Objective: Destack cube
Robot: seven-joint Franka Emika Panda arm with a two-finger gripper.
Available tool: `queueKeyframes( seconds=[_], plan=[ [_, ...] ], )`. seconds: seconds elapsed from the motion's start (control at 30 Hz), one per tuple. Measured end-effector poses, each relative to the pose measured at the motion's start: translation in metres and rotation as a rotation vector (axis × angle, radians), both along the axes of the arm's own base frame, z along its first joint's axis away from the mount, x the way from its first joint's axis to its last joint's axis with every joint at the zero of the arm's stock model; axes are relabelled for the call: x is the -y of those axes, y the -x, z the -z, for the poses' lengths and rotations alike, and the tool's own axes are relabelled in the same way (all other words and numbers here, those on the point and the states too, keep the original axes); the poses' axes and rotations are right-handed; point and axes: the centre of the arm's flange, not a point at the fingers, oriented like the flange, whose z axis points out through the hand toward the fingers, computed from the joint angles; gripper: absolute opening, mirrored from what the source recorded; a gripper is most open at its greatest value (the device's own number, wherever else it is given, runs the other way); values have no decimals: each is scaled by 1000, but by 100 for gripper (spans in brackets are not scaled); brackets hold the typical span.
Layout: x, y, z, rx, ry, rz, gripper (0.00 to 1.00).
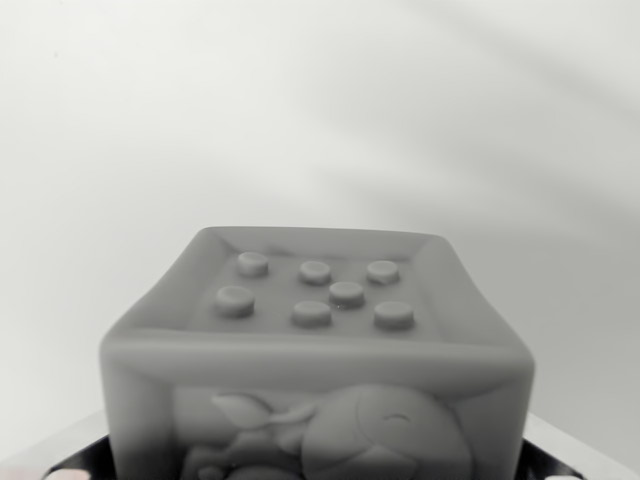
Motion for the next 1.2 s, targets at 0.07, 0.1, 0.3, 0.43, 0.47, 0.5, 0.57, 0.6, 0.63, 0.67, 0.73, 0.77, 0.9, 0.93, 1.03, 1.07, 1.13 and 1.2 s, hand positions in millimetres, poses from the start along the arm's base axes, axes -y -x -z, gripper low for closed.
queueKeyframes(
  seconds=[0.07, 0.1, 0.3, 0.43, 0.47, 0.5, 0.57, 0.6, 0.63, 0.67, 0.73, 0.77, 0.9, 0.93, 1.03, 1.07, 1.13, 1.2],
  plan=[
    [3, 3, 0, 0, 0, -2, 0],
    [5, 4, 0, 0, 0, -3, 0],
    [13, 11, 1, 0, 0, -7, 0],
    [19, 16, 1, 0, -1, -10, 0],
    [20, 17, 1, 0, -1, -11, 0],
    [21, 18, 1, 0, -1, -12, 0],
    [24, 21, 1, 0, -1, -13, 0],
    [25, 22, 1, 0, -1, -14, 0],
    [26, 22, 1, 0, -1, -14, 0],
    [28, 24, 1, 0, -1, -16, 0],
    [31, 26, 1, 1, -1, -15, 0],
    [31, 27, 2, 2, 0, -14, 0],
    [32, 27, 12, 3, 1, -15, 0],
    [31, 27, 17, 2, 0, -15, 0],
    [31, 28, 30, -2, -1, -15, 0],
    [31, 28, 33, -3, -2, -16, 0],
    [31, 28, 39, -2, -2, -15, 0],
    [31, 28, 42, -1, -1, -15, 0]
  ],
)
